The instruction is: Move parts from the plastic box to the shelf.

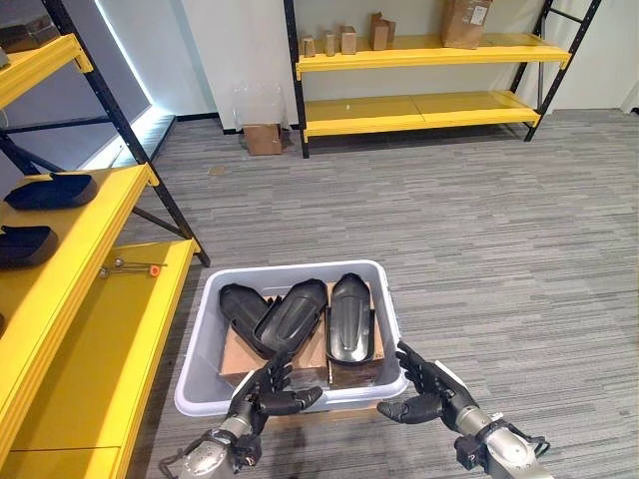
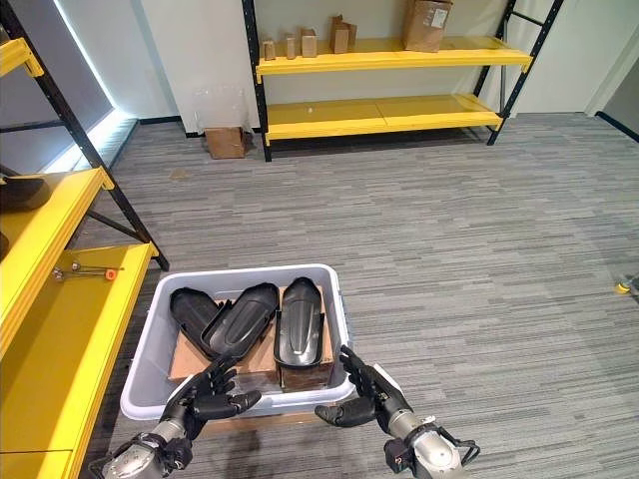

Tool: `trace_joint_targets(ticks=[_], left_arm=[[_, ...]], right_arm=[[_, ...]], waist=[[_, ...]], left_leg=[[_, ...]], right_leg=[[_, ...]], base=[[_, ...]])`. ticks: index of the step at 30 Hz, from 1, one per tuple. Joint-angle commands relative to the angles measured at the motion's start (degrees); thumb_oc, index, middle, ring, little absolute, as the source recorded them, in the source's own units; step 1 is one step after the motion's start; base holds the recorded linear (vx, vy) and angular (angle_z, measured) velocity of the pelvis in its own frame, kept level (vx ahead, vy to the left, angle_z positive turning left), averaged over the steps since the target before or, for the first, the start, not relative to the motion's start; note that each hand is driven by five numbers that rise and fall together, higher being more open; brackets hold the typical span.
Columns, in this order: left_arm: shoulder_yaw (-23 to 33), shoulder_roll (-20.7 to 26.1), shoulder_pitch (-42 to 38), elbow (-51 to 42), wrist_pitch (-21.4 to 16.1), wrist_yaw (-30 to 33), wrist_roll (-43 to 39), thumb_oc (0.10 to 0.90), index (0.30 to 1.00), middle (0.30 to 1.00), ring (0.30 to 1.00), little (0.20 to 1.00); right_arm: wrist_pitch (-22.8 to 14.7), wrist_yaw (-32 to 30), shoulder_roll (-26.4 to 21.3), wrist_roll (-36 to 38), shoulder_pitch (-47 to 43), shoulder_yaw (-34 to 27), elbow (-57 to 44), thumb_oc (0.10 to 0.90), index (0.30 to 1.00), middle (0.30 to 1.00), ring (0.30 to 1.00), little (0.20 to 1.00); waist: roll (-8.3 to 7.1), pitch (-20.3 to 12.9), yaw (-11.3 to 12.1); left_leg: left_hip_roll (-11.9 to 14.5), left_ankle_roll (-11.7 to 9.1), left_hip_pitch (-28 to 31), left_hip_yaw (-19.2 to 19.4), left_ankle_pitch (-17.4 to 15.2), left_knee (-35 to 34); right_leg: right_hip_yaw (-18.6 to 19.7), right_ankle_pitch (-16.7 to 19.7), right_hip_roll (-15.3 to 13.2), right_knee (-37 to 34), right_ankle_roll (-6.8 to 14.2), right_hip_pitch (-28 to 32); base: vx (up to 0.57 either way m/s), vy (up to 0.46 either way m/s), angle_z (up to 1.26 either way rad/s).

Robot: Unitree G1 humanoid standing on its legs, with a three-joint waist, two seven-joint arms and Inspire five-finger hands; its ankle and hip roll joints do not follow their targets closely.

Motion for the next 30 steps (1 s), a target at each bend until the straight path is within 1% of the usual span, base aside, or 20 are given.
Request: trace_joint_targets(ticks=[1, 6, 7, 8, 14, 15, 30], left_arm=[[3.8, 0.6, -5.0, -4.2, -6.5, 0.8, -3.2, 0.9, 1.0, 1.0, 1.0, 1.0], [4.4, 0.4, -4.9, -4.1, -6.4, 0.7, -3.3, 0.9, 1.0, 1.0, 1.0, 1.0], [0.3, 0.3, -7.1, -3.5, -9.5, -1.9, 0.1, 0.9, 1.0, 1.0, 1.0, 1.0], [0.3, 0.3, -7.2, -3.3, -9.6, -1.8, 0.0, 0.9, 1.0, 1.0, 1.0, 1.0], [0.4, 0.2, -7.6, -3.9, -8.8, -1.6, -0.2, 0.9, 1.0, 1.0, 1.0, 1.0], [0.4, 0.2, -7.7, -4.0, -8.6, -1.4, -0.1, 0.9, 1.0, 1.0, 1.0, 1.0], [0.7, 0.4, -7.4, -4.5, -7.7, -1.6, -0.5, 0.9, 1.0, 1.0, 1.0, 1.0]], right_arm=[[-6.1, 0.0, 0.5, 0.1, -5.3, -1.5, -8.6, 0.9, 1.0, 1.0, 1.0, 1.0], [-5.4, 0.3, 0.7, 0.0, -5.5, -1.5, -9.0, 0.9, 1.0, 1.0, 1.0, 1.0], [-6.4, -2.5, 1.1, -0.2, -8.8, -0.9, -8.4, 0.9, 1.0, 1.0, 1.0, 1.0], [-6.4, -2.7, 1.2, -0.3, -8.8, -0.7, -8.3, 0.9, 1.0, 1.0, 1.0, 1.0], [-6.2, -2.9, 1.4, 0.2, -8.9, -0.5, -8.2, 0.9, 1.0, 1.0, 1.0, 1.0], [-6.2, -3.0, 1.5, 0.0, -9.0, -0.4, -8.3, 0.9, 1.0, 1.0, 1.0, 1.0], [-5.8, -3.5, 1.0, -0.4, -9.4, 0.0, -8.5, 0.9, 1.0, 1.0, 1.0, 1.0]], waist=[[-1.8, -0.4, 0.4], [-1.8, -0.5, 0.6], [-2.92, -0.9, -1.7], [-2.89, -0.9, -1.7], [-2.78, -1.1, -1.8], [-2.79, -1.1, -1.8], [-2.64, -1.1, -1.4]], left_leg=[[6.1, -2.8, 0.6, 0.1, 3.8, -0.5], [6.0, -2.8, 0.5, -0.1, 3.8, -0.5], [7.3, -3.8, 2.2, 2.7, 2.9, -0.1], [7.3, -3.8, 2.2, 2.7, 2.9, -0.1], [7.0, -3.6, 2.3, 2.5, 2.7, -0.1], [7.1, -3.1, 1.9, 3.1, 3.5, -0.2], [7.3, -3.2, 1.9, 2.8, 3.8, -0.3]], right_leg=[[-2.8, 4.4, -8.1, 0.5, 3.4, 1.2], [-3.1, 4.4, -8.2, 0.6, 3.5, 1.2], [0.0, 4.4, -7.8, 0.7, 4.0, 0.3], [0.1, 4.4, -7.8, 0.7, 4.0, 0.3], [0.2, 4.4, -7.8, 0.7, 4.0, 0.4], [-0.1, 5.0, -7.9, 0.8, 3.5, -0.3], [-0.7, 5.0, -8.0, 0.8, 3.4, 0.1]], base=[[0.0, 0.0, 0.0], [0.0, 0.0, 0.0], [0.0, 0.0, 0.0], [0.0, 0.0, 0.0], [-0.01, -0.002, -0.01], [-0.05, -0.003, -0.03], [0.0, 0.0, -0.01]])
